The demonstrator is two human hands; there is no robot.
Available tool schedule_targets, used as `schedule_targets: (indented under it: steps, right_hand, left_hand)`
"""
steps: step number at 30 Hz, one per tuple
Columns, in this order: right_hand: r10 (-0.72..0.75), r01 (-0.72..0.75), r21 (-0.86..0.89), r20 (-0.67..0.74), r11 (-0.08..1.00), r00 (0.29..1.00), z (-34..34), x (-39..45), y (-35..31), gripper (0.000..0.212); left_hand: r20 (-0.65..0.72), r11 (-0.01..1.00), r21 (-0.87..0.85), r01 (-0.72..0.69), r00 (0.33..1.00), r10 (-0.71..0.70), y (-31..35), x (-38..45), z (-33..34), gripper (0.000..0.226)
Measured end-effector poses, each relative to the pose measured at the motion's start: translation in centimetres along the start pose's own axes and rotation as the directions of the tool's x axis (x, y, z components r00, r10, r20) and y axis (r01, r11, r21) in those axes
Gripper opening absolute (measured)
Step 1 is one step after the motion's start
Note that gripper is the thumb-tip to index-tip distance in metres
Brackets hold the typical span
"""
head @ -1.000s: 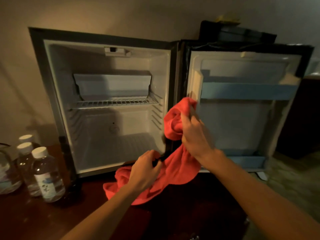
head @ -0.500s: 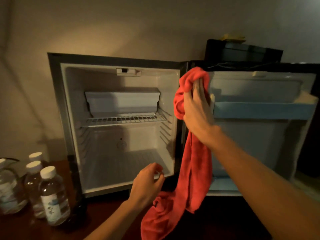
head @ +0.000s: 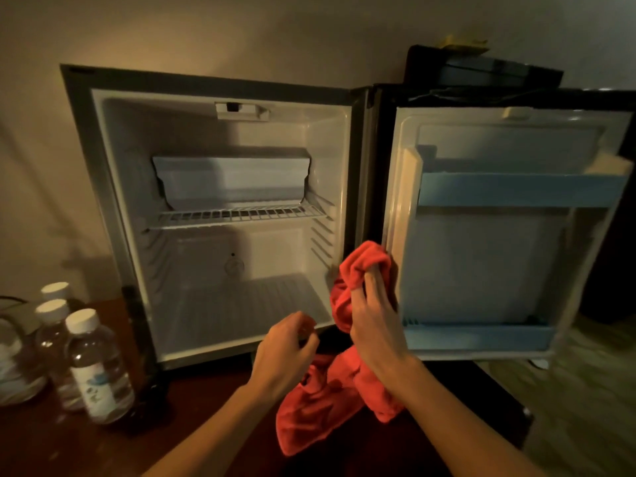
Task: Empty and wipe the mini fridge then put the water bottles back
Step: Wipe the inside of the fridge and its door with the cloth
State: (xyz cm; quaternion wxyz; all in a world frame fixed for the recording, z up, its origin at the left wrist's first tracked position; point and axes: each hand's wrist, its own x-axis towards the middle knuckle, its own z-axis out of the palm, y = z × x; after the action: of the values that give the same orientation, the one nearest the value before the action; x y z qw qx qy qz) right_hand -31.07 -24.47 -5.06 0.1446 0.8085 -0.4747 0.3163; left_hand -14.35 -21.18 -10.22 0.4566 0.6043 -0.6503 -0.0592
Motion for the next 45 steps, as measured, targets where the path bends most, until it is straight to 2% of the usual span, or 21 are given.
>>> schedule_targets:
  steps: [3, 7, 11, 15, 21, 25, 27, 30, 35, 37, 40, 45]
  right_hand:
    - [0.018, -0.017, -0.012, 0.101, 1.000, 0.995, 1.8, -2.4, 0.0, 0.088]
    - [0.036, -0.043, 0.086, 0.087, 0.995, 0.996, 4.0, -5.3, 0.0, 0.079]
    - [0.093, -0.117, 0.109, 0.207, 0.987, 0.974, 5.0, -6.4, -0.2, 0.090]
    - [0.191, -0.224, 0.110, 0.253, 0.968, 0.948, 4.5, -7.6, -0.7, 0.063]
    - [0.272, -0.299, -0.002, 0.421, 0.954, 0.865, 1.6, -7.5, -1.2, 0.040]
    - [0.329, -0.378, 0.009, 0.473, 0.926, 0.818, 0.9, -7.3, -0.8, 0.028]
    - [0.342, -0.396, 0.014, 0.477, 0.918, 0.810, 0.6, -7.5, -0.9, 0.029]
    - [0.312, -0.369, 0.056, 0.428, 0.928, 0.848, 0.8, -8.4, -0.9, 0.033]
    - [0.158, -0.190, 0.138, 0.218, 0.972, 0.963, 3.3, -9.6, -0.5, 0.082]
    - [0.142, -0.197, 0.178, 0.280, 0.964, 0.949, 3.8, -8.6, -0.1, 0.087]
    - [0.183, -0.258, 0.146, 0.396, 0.955, 0.900, 3.7, -8.2, -0.4, 0.085]
    - [0.254, -0.323, 0.092, 0.436, 0.942, 0.863, 3.5, -9.0, -0.2, 0.060]
  left_hand:
    - [0.000, 0.999, 0.033, 0.004, 1.000, -0.004, -0.2, -0.5, 0.0, 0.025]
    - [0.021, 0.999, 0.048, 0.018, 1.000, -0.019, -0.4, -1.4, 0.1, 0.023]
    - [0.035, 0.998, 0.059, 0.036, 0.999, -0.038, -0.5, -1.8, 0.1, 0.022]
    - [0.047, 0.997, 0.055, 0.051, 0.997, -0.054, -0.4, -2.2, 0.3, 0.022]
    - [0.072, 0.998, 0.039, 0.044, 0.996, -0.046, 0.8, -2.9, 1.0, 0.020]
    - [0.081, 0.999, 0.038, 0.036, 0.996, -0.039, 1.0, -3.2, 1.3, 0.024]
    - [0.084, 0.998, 0.045, 0.033, 0.996, -0.037, 1.0, -3.3, 1.4, 0.022]
    - [0.089, 0.998, 0.056, 0.034, 0.995, -0.038, 1.0, -3.3, 1.3, 0.018]
    - [0.090, 0.996, 0.061, 0.058, 0.994, -0.063, 0.6, -3.0, 1.3, 0.016]
    - [0.098, 0.997, 0.063, 0.049, 0.994, -0.055, 0.8, -2.9, 1.5, 0.016]
    - [0.096, 0.997, 0.060, 0.039, 0.994, -0.045, 1.1, -2.9, 1.7, 0.024]
    - [0.120, 0.997, 0.070, 0.040, 0.992, -0.048, 0.9, -3.2, 1.8, 0.022]
